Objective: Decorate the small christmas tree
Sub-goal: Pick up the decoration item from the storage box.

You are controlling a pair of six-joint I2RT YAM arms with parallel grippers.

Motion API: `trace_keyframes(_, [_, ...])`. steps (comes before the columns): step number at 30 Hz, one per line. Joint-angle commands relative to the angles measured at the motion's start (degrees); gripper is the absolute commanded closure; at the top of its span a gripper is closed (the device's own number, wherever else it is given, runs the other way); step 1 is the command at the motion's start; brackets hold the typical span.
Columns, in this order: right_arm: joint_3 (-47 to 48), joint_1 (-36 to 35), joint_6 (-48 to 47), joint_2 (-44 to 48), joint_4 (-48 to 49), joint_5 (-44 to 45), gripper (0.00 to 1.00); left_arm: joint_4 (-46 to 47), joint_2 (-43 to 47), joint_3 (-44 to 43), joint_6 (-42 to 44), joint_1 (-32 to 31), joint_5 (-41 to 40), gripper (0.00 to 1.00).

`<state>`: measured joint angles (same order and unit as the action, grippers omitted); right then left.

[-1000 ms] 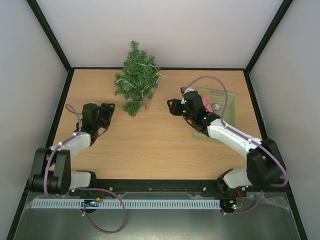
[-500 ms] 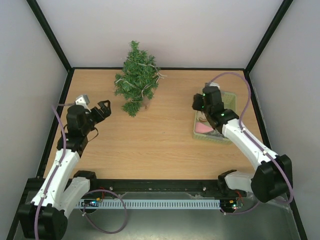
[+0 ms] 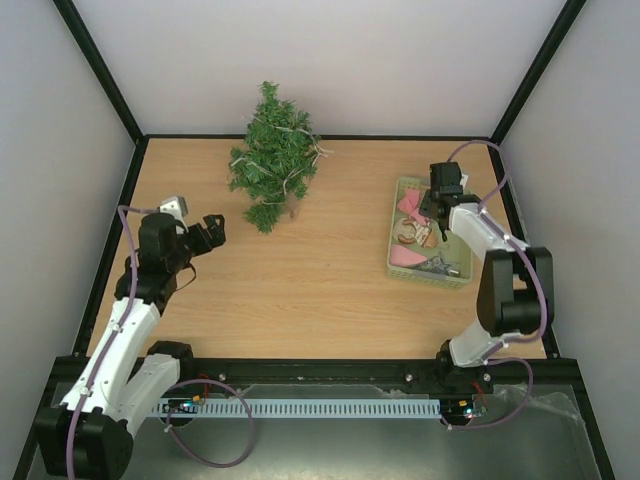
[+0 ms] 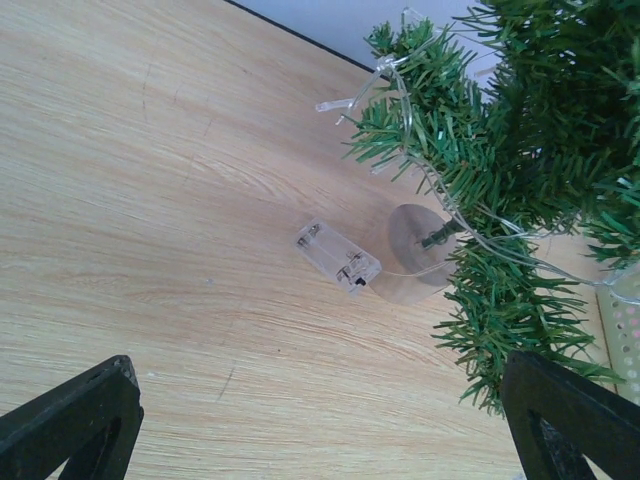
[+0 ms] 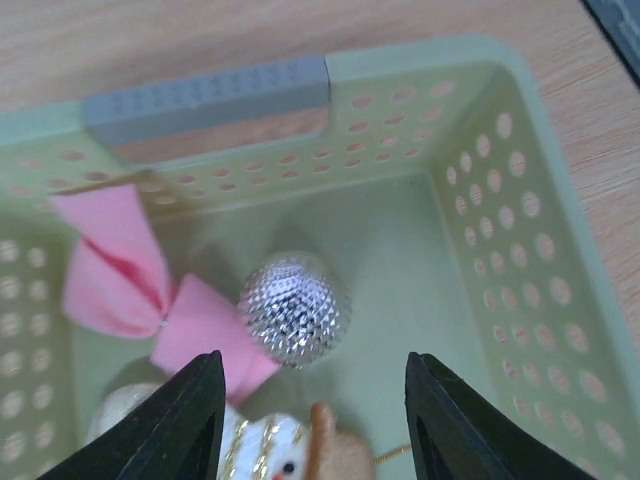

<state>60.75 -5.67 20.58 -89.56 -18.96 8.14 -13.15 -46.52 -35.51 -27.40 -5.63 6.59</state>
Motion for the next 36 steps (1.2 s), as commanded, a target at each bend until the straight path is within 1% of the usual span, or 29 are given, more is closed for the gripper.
trace_keyframes(1, [4.03,3.06,-3.0,-5.3,0.14,0.26,0.51,-0.71,1.73,0.58,0.66,-1.09,0.59,0.01])
trace_keyframes(4, [3.62,5.08,-3.26,-7.52,2.8,-6.45,0.49,0.07,1.87,0.89,1.94,-2.28,3.78,0.01])
trace_keyframes(6, [4.28,5.27,-4.1,-9.67,2.33,-6.88,0.48,0.31,2.0,1.18,2.45,-2.73,5.14,0.01])
trace_keyframes(9, [5.8,6.05,-5.21,-12.58,1.51,-5.36,0.47,-0.21,2.16,1.0,2.6,-3.03,4.24,0.01])
trace_keyframes(10, [6.07,6.79,-5.51,-13.05,1.78,-6.1,0.47,-0.46,2.07,0.89,2.69,-3.07,3.96,0.01])
trace_keyframes(13, [7.91,8.15,-7.13,-14.88,2.33,-12.32,0.46,-0.65,2.05,1.09,2.71,-3.31,4.0,0.01])
trace_keyframes(17, [11.57,8.15,-8.68,-18.06,0.13,-17.31,0.42,-0.74,2.14,1.14,2.78,-3.4,4.01,0.01])
trace_keyframes(22, [13.03,8.2,-8.24,-20.1,-2.72,-14.83,0.43,-1.04,2.29,1.06,3.01,-3.42,3.21,0.01])
trace_keyframes(26, [14.07,8.22,-9.2,-20.91,-7.17,-11.55,0.41,-1.14,2.32,1.06,2.96,-3.32,2.84,0.01])
trace_keyframes(28, [13.59,8.22,-9.26,-20.14,-9.01,-10.2,0.39,-1.18,2.32,1.08,2.97,-3.34,2.86,0.01])
trace_keyframes(32, [10.89,8.22,-8.48,-16.67,-10.77,-7.07,0.39,-1.35,2.58,1.06,2.96,-3.4,2.9,0.01])
trace_keyframes(36, [10.82,8.15,-9.57,-14.68,-12.87,-7.13,0.4,-1.27,2.51,1.13,2.81,-3.42,3.21,0.01])
